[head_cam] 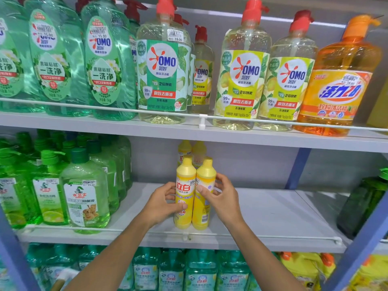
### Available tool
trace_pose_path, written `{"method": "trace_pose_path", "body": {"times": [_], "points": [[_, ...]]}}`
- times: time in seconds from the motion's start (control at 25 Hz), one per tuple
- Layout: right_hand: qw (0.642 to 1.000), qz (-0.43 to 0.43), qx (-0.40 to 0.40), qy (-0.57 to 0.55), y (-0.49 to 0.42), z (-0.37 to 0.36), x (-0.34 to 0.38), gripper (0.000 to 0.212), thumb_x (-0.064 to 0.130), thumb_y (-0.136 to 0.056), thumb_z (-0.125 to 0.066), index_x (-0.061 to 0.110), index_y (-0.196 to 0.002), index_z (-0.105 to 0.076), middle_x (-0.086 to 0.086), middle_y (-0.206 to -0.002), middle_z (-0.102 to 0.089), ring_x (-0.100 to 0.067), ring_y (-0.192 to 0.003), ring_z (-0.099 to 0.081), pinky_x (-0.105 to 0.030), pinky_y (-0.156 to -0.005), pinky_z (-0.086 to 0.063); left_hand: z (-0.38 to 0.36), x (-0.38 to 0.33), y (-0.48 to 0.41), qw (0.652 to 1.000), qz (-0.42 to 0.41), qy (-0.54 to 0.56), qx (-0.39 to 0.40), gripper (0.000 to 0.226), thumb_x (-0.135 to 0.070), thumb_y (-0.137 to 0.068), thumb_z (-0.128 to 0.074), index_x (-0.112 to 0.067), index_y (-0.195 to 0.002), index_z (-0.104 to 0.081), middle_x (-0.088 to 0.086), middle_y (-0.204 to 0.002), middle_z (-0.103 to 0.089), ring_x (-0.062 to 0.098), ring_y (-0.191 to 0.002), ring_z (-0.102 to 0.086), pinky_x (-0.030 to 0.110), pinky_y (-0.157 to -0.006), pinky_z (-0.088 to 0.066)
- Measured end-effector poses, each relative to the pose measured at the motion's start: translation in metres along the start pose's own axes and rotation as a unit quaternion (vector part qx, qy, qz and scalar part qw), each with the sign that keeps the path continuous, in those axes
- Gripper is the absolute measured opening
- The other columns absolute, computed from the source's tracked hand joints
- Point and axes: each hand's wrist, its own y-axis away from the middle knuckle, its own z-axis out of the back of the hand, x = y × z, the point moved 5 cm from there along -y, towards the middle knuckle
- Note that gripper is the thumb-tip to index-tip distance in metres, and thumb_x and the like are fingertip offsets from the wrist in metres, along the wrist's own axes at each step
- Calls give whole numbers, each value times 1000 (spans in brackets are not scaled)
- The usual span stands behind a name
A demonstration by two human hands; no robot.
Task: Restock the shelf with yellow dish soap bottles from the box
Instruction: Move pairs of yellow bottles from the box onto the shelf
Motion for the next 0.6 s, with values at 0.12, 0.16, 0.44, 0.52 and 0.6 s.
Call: {"method": "trace_pose_path", "body": {"times": [0.12, 0.16, 0.44, 0.52, 0.6], "points": [[1000, -23, 19, -4, -6, 0, -7, 55, 27, -77, -88, 21, -125, -62, 9, -117, -72, 0, -108, -68, -21, -88, -59, -3, 0, 0, 999, -9, -31, -36, 57, -25, -70, -91, -26, -119, -63, -7, -110, -72, 15, -100, -69, 29, -84, -59], [998, -32, 49, -20, -8, 2, -8, 54, 26, -80, -86, 20, -128, -62, 8, -119, -73, -6, -111, -68, -25, -91, -59, -4, 0, 0, 998, -13, -35, -46, 56, -25, -71, -90, -26, -119, -62, -8, -109, -71, 13, -99, -69, 28, -83, -59], [999, -31, 34, 17, 21, -7, -36, 64, 31, -76, -88, 25, -132, -57, 16, -125, -66, 5, -111, -63, -18, -91, -55, -9, 17, 0, 997, -10, -32, -76, 58, -26, -67, -93, -23, -118, -63, -7, -106, -73, 13, -96, -70, 24, -79, -59], [999, -17, 18, 36, 21, -10, -41, 62, 27, -75, -89, 23, -129, -59, 14, -122, -68, 3, -109, -65, -19, -92, -55, -10, 21, -1, 996, -8, -41, -76, 60, -25, -67, -93, -22, -119, -64, -7, -106, -73, 12, -95, -71, 21, -77, -58], [997, -27, 64, 18, 11, -8, -40, 59, 19, -81, -85, 19, -133, -58, 10, -124, -70, 0, -112, -66, -21, -96, -55, -8, 24, -5, 996, 3, -49, -76, 60, -27, -66, -93, -24, -118, -64, -7, -105, -73, 12, -93, -71, 25, -79, -59]]}}
